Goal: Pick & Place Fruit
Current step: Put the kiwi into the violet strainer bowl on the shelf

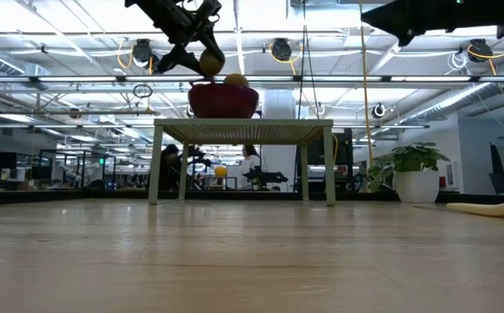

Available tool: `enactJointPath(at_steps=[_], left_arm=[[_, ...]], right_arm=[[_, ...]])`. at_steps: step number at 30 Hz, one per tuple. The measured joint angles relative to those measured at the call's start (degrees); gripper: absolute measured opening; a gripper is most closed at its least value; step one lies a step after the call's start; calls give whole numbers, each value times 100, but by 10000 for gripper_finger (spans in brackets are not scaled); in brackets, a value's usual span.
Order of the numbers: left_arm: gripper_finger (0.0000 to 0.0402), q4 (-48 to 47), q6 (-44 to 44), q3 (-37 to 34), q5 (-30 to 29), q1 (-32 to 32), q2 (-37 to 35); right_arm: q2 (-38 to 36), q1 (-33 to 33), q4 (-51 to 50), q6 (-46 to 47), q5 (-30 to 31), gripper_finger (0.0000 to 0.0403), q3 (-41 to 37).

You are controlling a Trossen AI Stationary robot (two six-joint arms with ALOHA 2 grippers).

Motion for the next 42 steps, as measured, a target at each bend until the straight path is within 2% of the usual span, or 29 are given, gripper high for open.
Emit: enactJointPath(at_steps=[8,30,35,42], left_arm=[[195,-77,-79,193,5,0,-7],[195,-37,365,198,-370,-57,179],[195,-36,507,198,-718,-186,179],[197,-26,479,198,-805,-253,247]], right_arm=[[-365,0,199,110,11,0,-221],[-363,0,258,99,11,0,-223],[-363,0,265,99,11,0,-223],[-363,0,299,99,11,0,-223]])
